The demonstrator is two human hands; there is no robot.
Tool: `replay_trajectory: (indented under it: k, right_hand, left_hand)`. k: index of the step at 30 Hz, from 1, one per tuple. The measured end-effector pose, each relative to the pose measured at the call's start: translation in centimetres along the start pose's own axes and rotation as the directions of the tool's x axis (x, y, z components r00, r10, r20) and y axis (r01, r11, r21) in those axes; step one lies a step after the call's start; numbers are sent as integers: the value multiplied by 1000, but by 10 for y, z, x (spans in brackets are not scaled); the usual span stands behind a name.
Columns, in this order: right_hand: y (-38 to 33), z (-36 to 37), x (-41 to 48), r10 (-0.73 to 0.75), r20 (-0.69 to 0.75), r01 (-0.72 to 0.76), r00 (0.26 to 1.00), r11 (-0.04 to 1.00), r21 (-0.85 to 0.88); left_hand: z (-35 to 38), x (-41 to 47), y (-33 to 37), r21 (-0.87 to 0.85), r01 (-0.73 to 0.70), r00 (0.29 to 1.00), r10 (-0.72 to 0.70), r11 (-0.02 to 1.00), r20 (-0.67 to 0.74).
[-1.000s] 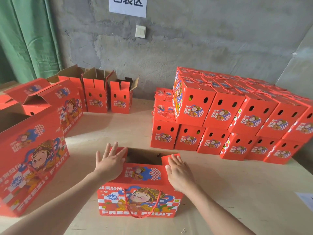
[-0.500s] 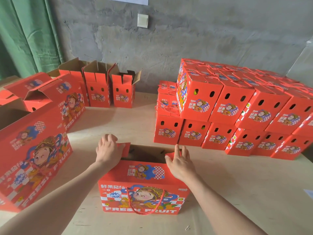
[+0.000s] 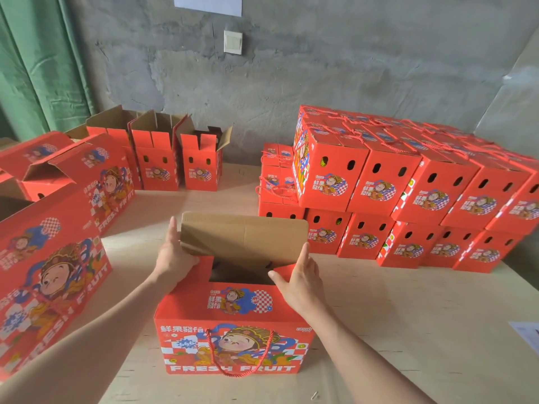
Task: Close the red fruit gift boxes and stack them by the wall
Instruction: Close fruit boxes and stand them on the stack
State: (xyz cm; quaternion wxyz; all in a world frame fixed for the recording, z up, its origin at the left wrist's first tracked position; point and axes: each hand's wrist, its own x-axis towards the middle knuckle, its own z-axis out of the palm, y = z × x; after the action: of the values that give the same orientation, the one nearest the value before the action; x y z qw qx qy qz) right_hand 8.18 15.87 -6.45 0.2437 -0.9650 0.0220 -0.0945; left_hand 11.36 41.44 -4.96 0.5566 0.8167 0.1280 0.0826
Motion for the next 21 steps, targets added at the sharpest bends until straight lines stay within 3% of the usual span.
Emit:
replay_trajectory:
  k: [4, 9, 13, 17, 21]
  right_hand:
    - [0, -4, -2, -78, -117, 88, 990, 993, 77]
    - [-2, -9, -10, -114, -363, 192, 925, 964, 185]
    - [-4, -12, -12, -83, -547, 242, 833, 943, 226]
    - [-6, -14, -14, -51, -574, 235, 818, 939, 251]
    - [-6, -13, -14, -150, -518, 250, 842, 959, 130]
  left_hand:
    - [-5, -14, 5, -102, -152, 986, 144, 983, -80]
    - [-13, -33, 10, -218, -183, 980, 159, 959, -123]
    - [-14, -32, 13, -305, -134, 984, 90, 943, -153]
    - [-13, -30, 13, -343, -87, 990, 44, 935, -131]
    - [-15, -30, 10, -323, -88, 995, 68, 942, -71]
